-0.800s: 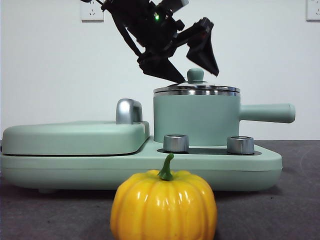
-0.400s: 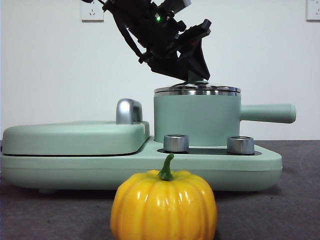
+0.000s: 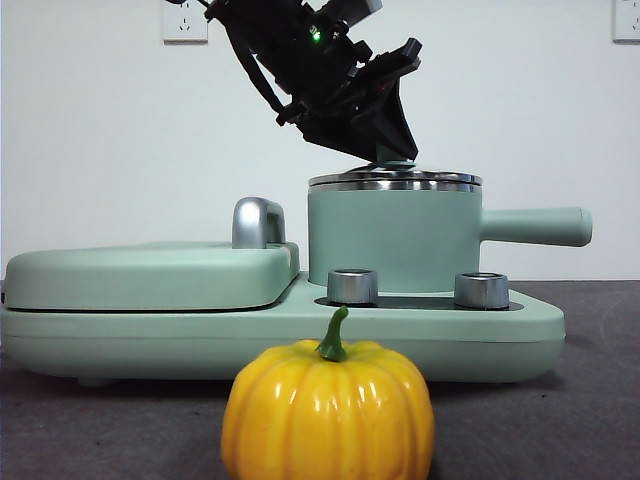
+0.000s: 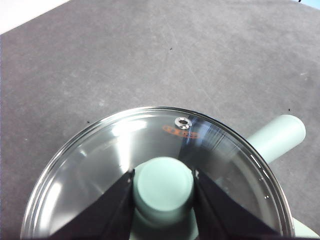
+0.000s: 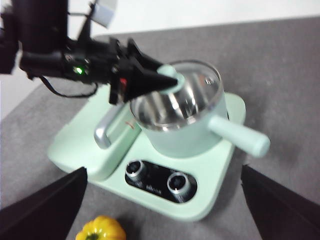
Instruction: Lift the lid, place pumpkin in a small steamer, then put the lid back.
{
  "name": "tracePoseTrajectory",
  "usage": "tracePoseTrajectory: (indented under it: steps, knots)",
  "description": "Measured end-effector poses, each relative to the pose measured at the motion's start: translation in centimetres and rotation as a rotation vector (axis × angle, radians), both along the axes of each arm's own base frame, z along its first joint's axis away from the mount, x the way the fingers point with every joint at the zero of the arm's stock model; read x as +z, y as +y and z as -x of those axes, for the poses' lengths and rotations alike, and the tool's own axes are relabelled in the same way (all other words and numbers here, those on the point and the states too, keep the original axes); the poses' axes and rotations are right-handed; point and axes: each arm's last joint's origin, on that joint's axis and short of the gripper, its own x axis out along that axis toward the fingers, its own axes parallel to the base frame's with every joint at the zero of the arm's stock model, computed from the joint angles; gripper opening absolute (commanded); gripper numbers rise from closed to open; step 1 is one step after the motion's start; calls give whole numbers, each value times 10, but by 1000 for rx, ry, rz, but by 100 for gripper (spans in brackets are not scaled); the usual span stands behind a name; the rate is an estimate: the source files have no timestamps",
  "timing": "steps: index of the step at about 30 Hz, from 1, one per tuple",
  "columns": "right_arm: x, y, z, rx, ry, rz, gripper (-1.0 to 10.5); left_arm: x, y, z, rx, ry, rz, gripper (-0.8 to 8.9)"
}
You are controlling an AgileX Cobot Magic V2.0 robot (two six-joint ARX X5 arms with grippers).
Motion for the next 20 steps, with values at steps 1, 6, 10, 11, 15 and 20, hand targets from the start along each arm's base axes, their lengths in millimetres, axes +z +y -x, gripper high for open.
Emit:
tracePoseTrajectory:
  steps: [1,6,10,11,15,20]
  knots:
    - [-1,0,0,-2,8,2,488,1,0,0,3,7,-3,82]
    - [1,0,-3,9,60,-1,488,9,4,4,10,23,-4,81]
    - [11,2,-7,30,102,-7,488,26,10,12,10,13,21,81]
    - [13,2,-8,35,118,-6,488,30,12,14,12,2,31,81]
    - [21,7,-18,79,180,2,488,49,25,17,31,-31,61,82]
    - [23,20,-31,152,287,42,488,59,44,16,74,-24,53,82]
